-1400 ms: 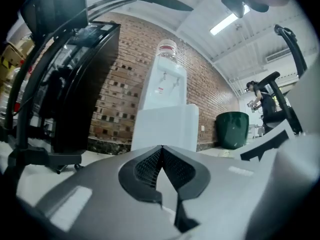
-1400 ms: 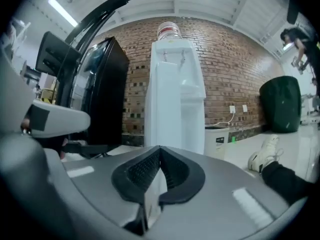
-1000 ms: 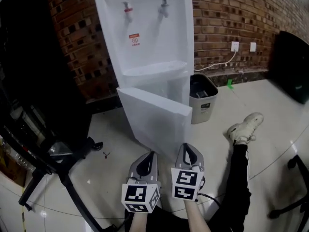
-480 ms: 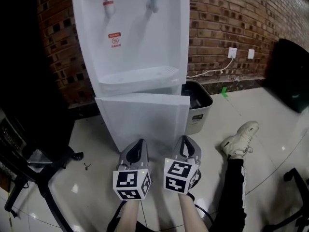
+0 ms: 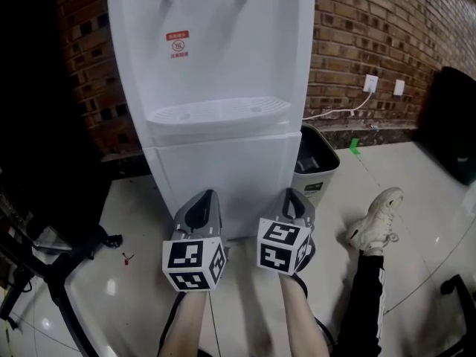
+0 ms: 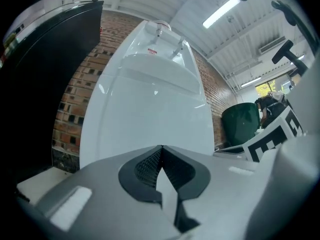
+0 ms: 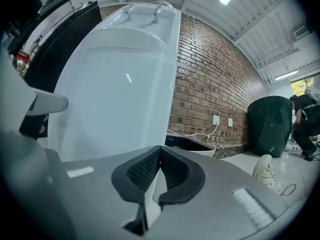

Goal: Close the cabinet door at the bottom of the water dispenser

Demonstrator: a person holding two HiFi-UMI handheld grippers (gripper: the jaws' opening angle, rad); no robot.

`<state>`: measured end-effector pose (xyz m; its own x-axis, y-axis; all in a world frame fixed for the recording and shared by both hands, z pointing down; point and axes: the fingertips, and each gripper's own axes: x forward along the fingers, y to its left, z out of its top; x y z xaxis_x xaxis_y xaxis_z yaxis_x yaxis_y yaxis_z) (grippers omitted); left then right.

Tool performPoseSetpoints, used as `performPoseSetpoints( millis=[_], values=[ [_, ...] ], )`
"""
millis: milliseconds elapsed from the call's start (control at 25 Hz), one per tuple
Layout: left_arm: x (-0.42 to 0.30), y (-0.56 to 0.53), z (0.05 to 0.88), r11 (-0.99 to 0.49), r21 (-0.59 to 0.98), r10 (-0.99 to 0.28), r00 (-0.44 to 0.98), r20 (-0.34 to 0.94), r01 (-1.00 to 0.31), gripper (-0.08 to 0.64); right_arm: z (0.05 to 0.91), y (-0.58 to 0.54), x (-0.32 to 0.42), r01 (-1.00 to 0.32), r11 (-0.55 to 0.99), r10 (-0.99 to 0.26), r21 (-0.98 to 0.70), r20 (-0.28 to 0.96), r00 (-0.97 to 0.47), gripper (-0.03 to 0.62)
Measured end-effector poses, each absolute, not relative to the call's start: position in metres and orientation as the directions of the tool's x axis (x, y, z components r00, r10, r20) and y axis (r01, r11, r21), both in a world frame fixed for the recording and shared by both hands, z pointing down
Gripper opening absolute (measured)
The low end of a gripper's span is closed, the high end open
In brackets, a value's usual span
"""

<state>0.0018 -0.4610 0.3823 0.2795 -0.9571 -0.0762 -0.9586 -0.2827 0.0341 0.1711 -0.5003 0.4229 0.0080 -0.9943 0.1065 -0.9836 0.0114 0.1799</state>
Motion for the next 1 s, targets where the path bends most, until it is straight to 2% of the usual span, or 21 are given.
performPoseSetpoints(
  millis=[200, 360, 600, 800, 1000],
  values=[
    [0.001, -0.472, 0.377, -0.258, 0.024, -0.965, 0.256, -0.064, -0.966, 0.015, 0.421, -0.508, 0.166, -0.975, 0.046, -0.992, 0.217, 0.125, -0.019, 0.009],
    [0.006, -0.446, 0.358, -0.252, 0.058, -0.965, 0.247, -0.084, -0.966, 0.015, 0.396, -0.475, 0.168, -0.984, 0.064, -0.994, 0.164, 0.1, -0.048, 0.009],
    [0.013, -0.347, 0.316, -0.29, 0.088, -0.953, 0.28, -0.114, -0.953, 0.015, 0.333, -0.366, 0.136, -0.961, 0.252, -0.968, 0.114, 0.047, -0.248, 0.009],
    [-0.002, -0.243, 0.282, -0.306, 0.201, -0.944, 0.27, -0.189, -0.93, 0.015, 0.295, -0.26, 0.108, -0.932, 0.341, -0.939, 0.119, -0.004, -0.344, 0.009],
    [-0.022, -0.173, 0.279, -0.243, 0.153, -0.954, 0.207, -0.216, -0.958, 0.015, 0.303, -0.176, 0.091, -0.931, 0.364, -0.93, 0.016, -0.047, -0.365, 0.009]
  ],
)
